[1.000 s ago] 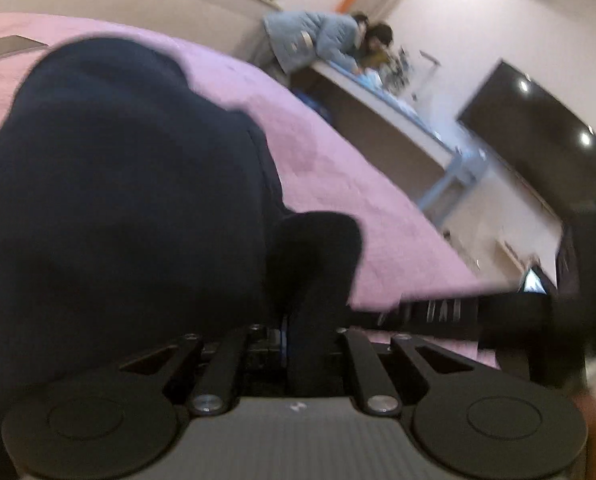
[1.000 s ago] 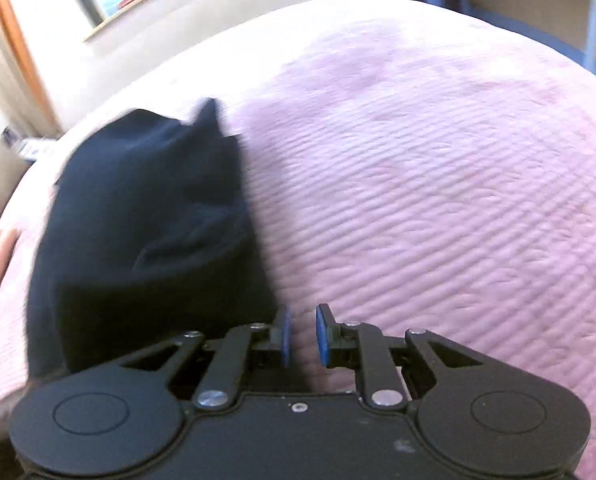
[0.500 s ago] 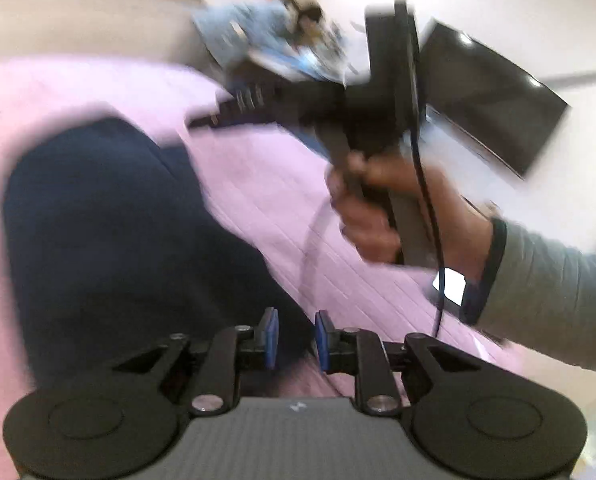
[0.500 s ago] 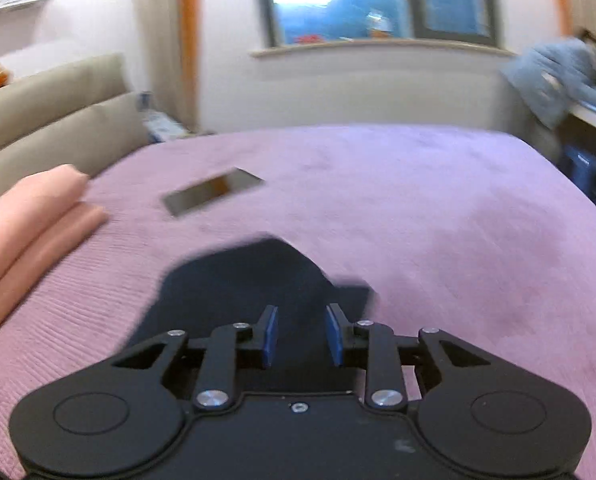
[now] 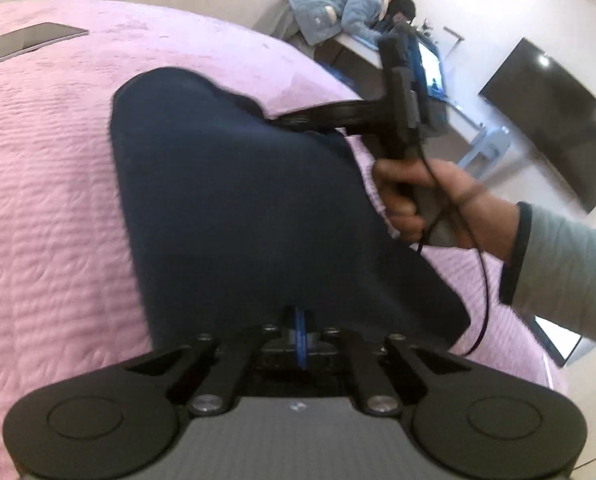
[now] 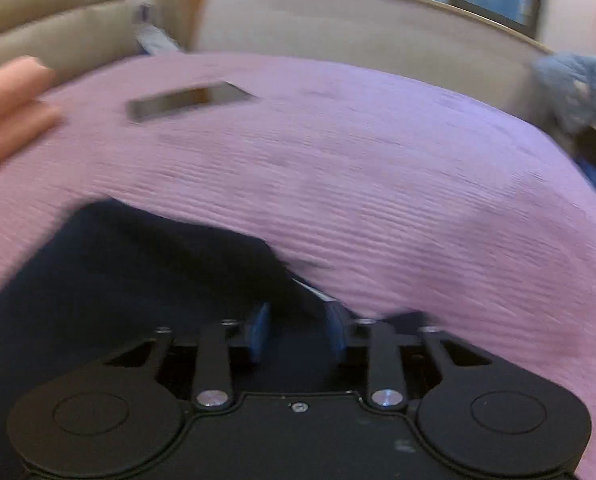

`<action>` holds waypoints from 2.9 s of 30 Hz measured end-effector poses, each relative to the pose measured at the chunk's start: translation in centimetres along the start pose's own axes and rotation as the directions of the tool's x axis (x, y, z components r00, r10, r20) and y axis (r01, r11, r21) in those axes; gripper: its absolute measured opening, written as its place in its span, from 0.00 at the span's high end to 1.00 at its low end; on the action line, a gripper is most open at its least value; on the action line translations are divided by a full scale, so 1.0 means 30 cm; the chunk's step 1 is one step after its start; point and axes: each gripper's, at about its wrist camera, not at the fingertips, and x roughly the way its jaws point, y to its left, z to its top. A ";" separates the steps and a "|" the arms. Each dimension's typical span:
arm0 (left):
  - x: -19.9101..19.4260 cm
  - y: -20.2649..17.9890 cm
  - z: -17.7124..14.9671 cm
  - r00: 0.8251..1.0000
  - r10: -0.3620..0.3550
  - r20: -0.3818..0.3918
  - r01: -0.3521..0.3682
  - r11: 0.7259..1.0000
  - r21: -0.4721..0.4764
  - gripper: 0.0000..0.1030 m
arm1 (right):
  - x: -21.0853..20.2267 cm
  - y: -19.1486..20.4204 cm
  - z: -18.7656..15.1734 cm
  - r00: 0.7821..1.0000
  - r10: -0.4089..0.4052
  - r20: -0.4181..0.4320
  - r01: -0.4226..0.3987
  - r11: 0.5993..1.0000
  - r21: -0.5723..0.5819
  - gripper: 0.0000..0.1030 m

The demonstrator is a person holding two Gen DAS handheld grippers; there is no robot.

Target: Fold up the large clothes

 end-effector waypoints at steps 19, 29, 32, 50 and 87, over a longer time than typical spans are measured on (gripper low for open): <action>0.038 0.158 -0.045 0.997 -0.064 -0.054 0.062 0.998 -0.025 0.97 | -0.353 0.091 -0.265 0.980 0.061 -0.192 -0.029 0.985 0.170 0.79; -0.102 0.220 -0.115 0.999 -0.025 -0.028 0.017 0.969 -0.247 0.91 | -0.424 0.206 -0.423 0.964 0.085 -0.254 -0.047 0.987 0.152 0.77; -0.123 0.291 -0.128 0.996 -0.085 0.005 0.081 0.926 -0.369 0.95 | -0.465 0.163 -0.450 0.961 0.135 -0.241 -0.087 0.976 0.202 0.78; -0.171 0.260 0.204 0.999 0.049 -0.006 -0.049 0.984 -0.170 0.34 | -0.302 0.048 -0.171 0.973 0.184 -0.140 -0.150 0.962 0.227 0.24; -0.073 0.315 0.112 0.958 -0.172 0.229 0.242 0.914 -0.326 0.41 | -0.423 -0.056 -0.228 0.857 0.512 0.064 -0.491 0.772 0.404 0.54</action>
